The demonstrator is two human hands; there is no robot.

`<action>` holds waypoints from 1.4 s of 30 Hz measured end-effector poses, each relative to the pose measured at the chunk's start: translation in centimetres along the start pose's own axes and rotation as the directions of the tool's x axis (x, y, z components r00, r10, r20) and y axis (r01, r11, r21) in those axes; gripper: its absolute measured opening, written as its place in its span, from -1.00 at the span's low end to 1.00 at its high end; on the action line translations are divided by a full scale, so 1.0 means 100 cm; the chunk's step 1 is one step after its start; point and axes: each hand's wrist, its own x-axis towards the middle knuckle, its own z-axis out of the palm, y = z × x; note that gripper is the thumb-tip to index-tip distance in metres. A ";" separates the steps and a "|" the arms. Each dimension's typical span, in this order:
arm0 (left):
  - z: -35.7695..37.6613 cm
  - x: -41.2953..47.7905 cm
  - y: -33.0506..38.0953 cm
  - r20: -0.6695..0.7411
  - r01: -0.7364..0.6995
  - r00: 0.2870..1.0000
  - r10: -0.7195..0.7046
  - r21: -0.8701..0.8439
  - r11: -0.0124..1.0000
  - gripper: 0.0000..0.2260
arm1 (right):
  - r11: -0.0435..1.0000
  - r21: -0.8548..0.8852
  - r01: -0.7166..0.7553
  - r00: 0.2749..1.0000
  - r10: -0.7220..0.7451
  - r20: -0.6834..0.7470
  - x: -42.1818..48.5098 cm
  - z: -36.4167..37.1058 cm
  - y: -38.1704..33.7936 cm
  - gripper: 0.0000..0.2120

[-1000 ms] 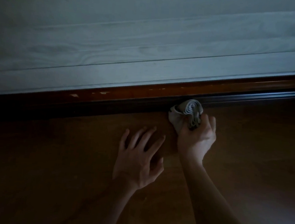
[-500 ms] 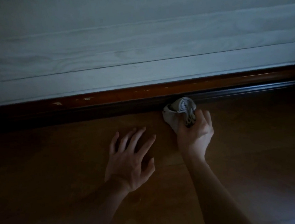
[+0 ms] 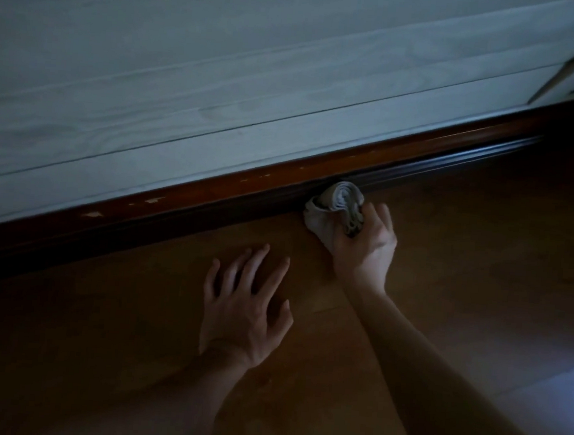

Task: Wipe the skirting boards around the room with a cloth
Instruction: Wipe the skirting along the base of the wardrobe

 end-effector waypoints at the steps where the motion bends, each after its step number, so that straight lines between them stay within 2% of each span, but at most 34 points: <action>1: -0.001 -0.001 0.000 0.004 0.001 1.000 -0.001 -0.003 1.000 -0.46 | 0.999 0.031 0.030 0.998 -0.031 0.053 -0.004 0.002 -0.006 -0.53; 3: -0.004 0.000 0.001 0.012 0.002 1.000 -0.002 -0.003 1.000 -0.46 | 0.993 0.074 0.087 0.989 -0.095 0.114 -0.008 0.003 -0.015 -0.32; 4: -0.005 0.000 0.002 0.018 0.005 1.000 -0.005 -0.002 1.000 -0.45 | 0.991 0.082 0.110 0.985 -0.120 0.126 -0.007 0.004 -0.017 -0.29; 8: -0.003 -0.001 0.000 0.027 0.005 1.000 -0.004 -0.013 1.000 -0.45 | 0.987 0.019 0.162 0.978 -0.163 0.127 0.004 -0.001 -0.007 -0.47; 12: 0.002 -0.001 -0.001 -0.014 -0.012 1.000 0.012 -0.003 1.000 -0.46 | 0.999 -0.038 0.039 0.999 -0.038 0.014 0.009 -0.009 0.008 -0.55; 15: 0.004 0.000 -0.001 -0.017 -0.011 1.000 0.011 0.004 1.000 -0.46 | 1.000 -0.026 0.006 1.000 -0.006 0.012 0.006 -0.004 0.006 -0.52; 18: 0.005 -0.001 -0.001 -0.023 -0.009 1.000 0.009 0.009 1.000 -0.46 | 0.997 -0.004 0.076 0.995 -0.076 0.059 0.012 -0.008 0.011 -0.51; 22: 0.005 0.001 0.000 -0.013 -0.003 1.000 0.003 0.016 1.000 -0.45 | 1.000 -0.003 0.028 0.999 -0.029 -0.031 0.016 -0.014 0.020 -0.57; 27: 0.004 -0.001 0.000 -0.022 -0.003 1.000 0.004 0.020 1.000 -0.45 | 0.995 0.019 0.102 0.989 -0.104 0.107 0.013 -0.011 0.012 -0.52; 32: 0.008 0.001 -0.002 -0.008 -0.016 1.000 0.016 0.042 0.999 -0.45 | 0.998 -0.020 -0.063 0.998 0.062 -0.031 0.014 -0.012 0.018 -0.85; 37: 0.007 0.000 -0.002 0.008 -0.009 1.000 0.009 0.044 0.999 -0.45 | 0.997 0.028 0.065 0.995 -0.067 0.071 0.012 -0.010 0.015 -0.77; 39: 0.008 0.000 -0.003 0.012 -0.005 1.000 0.005 0.049 0.999 -0.44 | 0.999 -0.003 0.055 0.998 -0.054 0.025 0.021 -0.017 0.026 -0.82; 42: 0.010 0.000 -0.004 0.010 -0.011 1.000 0.010 0.056 0.998 -0.45 | 0.996 -0.061 -0.059 0.994 0.053 -0.097 0.038 -0.034 0.048 -0.87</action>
